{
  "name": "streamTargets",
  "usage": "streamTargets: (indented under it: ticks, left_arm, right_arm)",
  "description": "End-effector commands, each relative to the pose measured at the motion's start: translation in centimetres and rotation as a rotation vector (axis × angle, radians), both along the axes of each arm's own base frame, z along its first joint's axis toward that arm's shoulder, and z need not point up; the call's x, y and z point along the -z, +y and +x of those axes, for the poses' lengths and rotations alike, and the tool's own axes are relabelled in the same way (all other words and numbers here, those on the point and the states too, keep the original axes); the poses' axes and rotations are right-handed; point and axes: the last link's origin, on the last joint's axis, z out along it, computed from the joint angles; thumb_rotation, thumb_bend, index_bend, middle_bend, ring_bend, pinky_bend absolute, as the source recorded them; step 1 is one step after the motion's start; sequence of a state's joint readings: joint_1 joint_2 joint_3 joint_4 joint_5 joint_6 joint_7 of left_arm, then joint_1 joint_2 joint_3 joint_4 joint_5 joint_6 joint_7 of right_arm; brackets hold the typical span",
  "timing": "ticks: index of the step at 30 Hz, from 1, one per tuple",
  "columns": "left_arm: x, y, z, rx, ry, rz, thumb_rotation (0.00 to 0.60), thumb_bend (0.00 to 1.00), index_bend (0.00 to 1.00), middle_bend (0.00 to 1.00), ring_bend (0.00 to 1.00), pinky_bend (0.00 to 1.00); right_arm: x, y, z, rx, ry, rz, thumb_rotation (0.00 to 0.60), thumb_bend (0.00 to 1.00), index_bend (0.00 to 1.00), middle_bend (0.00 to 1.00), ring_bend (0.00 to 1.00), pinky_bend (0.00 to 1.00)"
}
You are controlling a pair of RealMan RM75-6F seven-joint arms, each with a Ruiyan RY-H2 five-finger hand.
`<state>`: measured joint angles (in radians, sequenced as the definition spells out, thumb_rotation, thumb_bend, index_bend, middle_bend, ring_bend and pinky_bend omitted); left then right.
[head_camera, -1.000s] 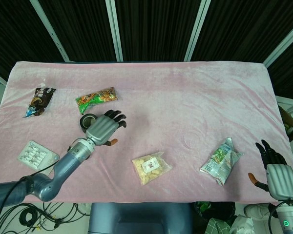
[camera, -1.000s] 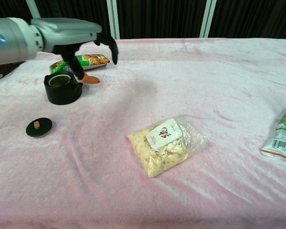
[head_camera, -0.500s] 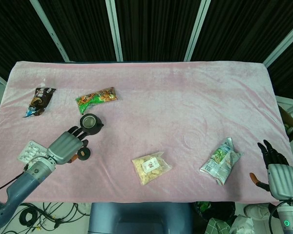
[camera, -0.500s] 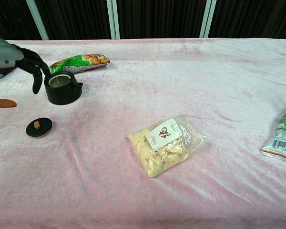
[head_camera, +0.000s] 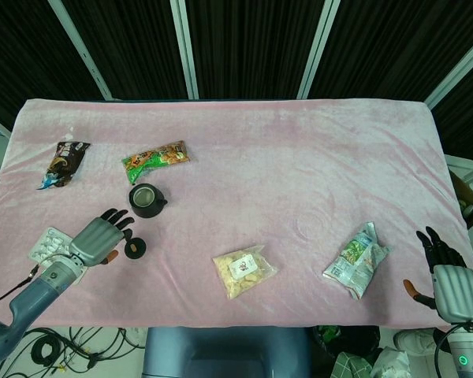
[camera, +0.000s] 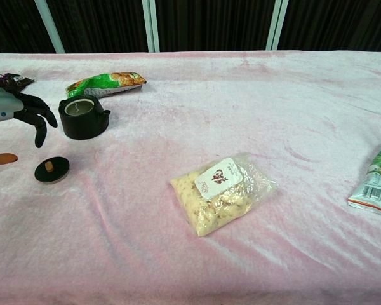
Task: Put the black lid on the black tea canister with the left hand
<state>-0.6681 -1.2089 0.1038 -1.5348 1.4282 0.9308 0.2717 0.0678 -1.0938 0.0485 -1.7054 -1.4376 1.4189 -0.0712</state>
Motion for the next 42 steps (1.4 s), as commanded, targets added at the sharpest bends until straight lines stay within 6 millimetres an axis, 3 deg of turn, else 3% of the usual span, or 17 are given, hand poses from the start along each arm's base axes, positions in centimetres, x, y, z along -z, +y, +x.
streamTargets:
  ticks: [1,16,42]
  left_arm:
    - [0.7,0.1,-0.3,0.007,-0.013,-0.005,0.600,0.35,0.41,0.18,0.05,0.13]
    - [3.2,0.7,-1.3,0.014,-0.052,-0.010,0.600,0.35,0.44,0.18,0.05,0.13]
    - [4.2,1.2,-1.9,0.012,-0.032,-0.015,0.600,0.40,0.54,0.18,0.05,0.13]
  right_arm:
    - [0.0,0.0,0.0,0.001,-0.001,0.000,0.600,0.18,0.00,0.02,0.14,0.19]
    - [-0.1,0.0,-0.1,0.011,-0.009,0.001,0.600,0.18,0.00,0.03,0.14,0.19]
    - [-0.1,-0.1,-0.2,0.021,-0.013,0.001,0.600,0.18,0.00,0.02,0.14,0.19]
